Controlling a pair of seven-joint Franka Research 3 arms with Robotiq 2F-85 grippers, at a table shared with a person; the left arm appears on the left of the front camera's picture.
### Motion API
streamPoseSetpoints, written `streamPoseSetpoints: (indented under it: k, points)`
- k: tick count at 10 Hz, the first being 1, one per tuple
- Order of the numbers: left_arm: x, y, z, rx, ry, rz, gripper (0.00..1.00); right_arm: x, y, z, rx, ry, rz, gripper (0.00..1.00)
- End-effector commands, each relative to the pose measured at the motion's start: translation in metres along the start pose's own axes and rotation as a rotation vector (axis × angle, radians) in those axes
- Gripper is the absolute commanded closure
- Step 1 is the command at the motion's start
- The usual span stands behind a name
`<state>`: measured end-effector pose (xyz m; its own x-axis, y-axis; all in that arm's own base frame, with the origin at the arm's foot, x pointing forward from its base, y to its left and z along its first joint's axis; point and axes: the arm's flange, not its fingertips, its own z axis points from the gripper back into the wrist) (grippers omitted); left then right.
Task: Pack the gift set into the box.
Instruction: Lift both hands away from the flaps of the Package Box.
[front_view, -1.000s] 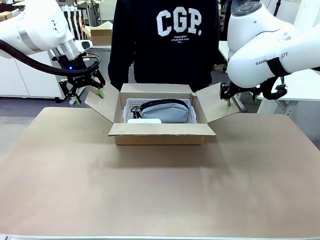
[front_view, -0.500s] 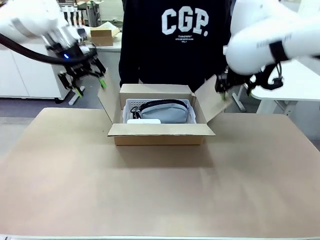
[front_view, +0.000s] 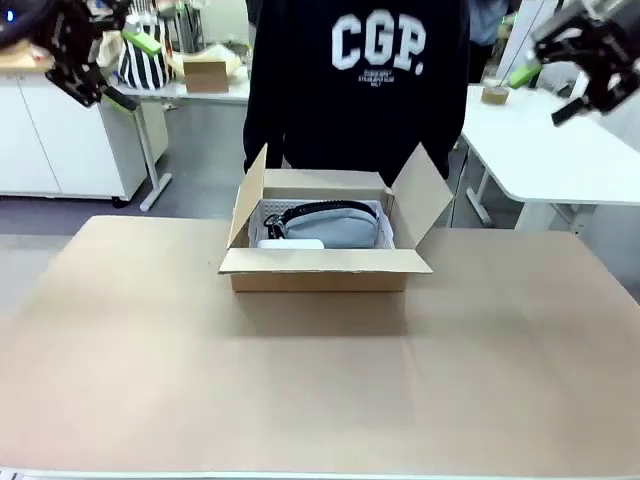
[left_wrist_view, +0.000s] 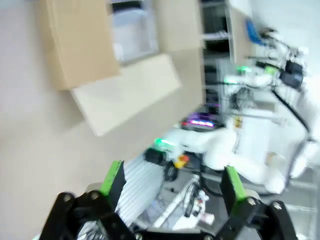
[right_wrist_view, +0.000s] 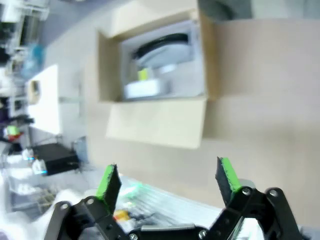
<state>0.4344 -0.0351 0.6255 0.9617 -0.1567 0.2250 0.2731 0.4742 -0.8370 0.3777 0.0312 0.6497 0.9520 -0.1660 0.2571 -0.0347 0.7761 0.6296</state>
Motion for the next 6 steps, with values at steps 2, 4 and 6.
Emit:
streamPoseSetpoints:
  k: [2,4,6]
  points:
    - [-0.029,0.057,0.021,-0.258,-0.078,0.054,0.0,-0.037,-0.097,0.023,0.26,-0.107,-0.267,0.0]
    - [-0.029,0.101,0.039,-0.297,-0.196,0.203,0.0,-0.038,-0.125,0.006,0.194,-0.163,-0.398,0.0]
    - [-0.033,0.064,0.031,-0.254,-0.091,0.067,0.0,-0.038,-0.106,0.035,0.262,-0.081,-0.289,0.0]
